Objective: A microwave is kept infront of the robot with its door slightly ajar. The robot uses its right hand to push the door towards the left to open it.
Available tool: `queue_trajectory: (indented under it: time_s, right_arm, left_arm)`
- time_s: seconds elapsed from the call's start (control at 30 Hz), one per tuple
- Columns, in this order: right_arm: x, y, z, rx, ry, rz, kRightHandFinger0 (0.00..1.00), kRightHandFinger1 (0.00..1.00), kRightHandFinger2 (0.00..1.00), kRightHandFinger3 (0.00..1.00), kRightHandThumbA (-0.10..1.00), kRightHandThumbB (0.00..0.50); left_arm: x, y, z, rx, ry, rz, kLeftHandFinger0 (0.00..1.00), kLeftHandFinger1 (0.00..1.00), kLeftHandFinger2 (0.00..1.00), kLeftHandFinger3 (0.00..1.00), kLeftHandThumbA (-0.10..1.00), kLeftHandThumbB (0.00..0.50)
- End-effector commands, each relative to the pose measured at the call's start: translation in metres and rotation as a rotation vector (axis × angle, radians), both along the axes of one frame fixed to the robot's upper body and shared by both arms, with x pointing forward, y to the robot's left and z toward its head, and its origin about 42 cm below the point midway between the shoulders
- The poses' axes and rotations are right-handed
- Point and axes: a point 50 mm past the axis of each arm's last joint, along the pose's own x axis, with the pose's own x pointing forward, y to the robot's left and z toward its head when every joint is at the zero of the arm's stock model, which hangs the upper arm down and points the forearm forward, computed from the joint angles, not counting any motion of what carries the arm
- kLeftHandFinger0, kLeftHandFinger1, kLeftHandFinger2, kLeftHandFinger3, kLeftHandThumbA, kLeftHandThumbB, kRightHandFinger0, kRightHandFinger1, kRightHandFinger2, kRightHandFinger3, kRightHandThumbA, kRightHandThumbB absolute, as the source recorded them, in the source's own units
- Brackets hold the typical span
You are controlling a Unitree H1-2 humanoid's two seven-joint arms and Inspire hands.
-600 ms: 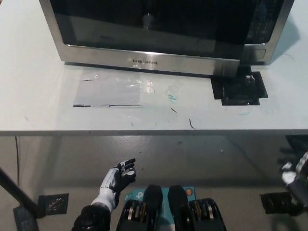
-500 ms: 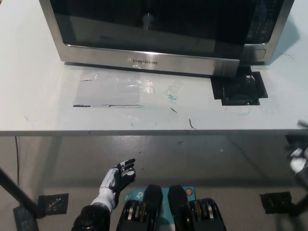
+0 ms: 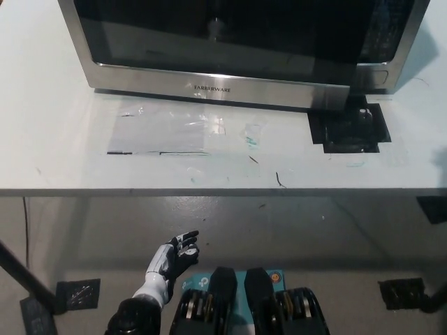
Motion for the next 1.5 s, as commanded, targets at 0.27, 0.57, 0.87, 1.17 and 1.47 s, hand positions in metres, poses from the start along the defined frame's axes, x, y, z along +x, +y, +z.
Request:
queue_trajectory:
  time_s: [0.27,0.57,0.87,1.17,1.47]
  right_arm:
    - [0.091,0.006,0.010,0.011,0.068,0.009,0.38,0.50,0.59,0.69,0.24,0.145]
    - [0.125,0.021,-0.021,-0.025,0.181,0.002,0.38,0.50,0.61,0.74,0.20,0.125]
    - [0.142,0.029,-0.045,-0.131,0.261,-0.015,0.33,0.43,0.53,0.65,0.27,0.139]
    - [0.147,0.050,-0.058,-0.185,0.293,0.013,0.28,0.37,0.47,0.62,0.30,0.181]
    - [0.143,0.076,-0.057,-0.253,0.264,0.070,0.28,0.35,0.45,0.65,0.35,0.198]
  left_arm:
    - [0.012,-0.005,0.013,-0.006,-0.067,-0.024,0.93,0.88,0.88,0.73,0.20,0.295]
    - [0.011,-0.006,0.012,0.000,-0.070,-0.048,0.89,0.86,0.89,0.76,0.21,0.280]
    - [0.014,-0.009,0.014,0.012,-0.069,-0.058,0.90,0.86,0.87,0.76,0.21,0.281]
    - [0.012,-0.011,0.013,0.026,-0.060,-0.073,0.90,0.87,0.88,0.77,0.23,0.282]
    - [0.012,-0.008,0.014,0.022,-0.071,-0.094,0.94,0.92,0.93,0.80,0.23,0.269]
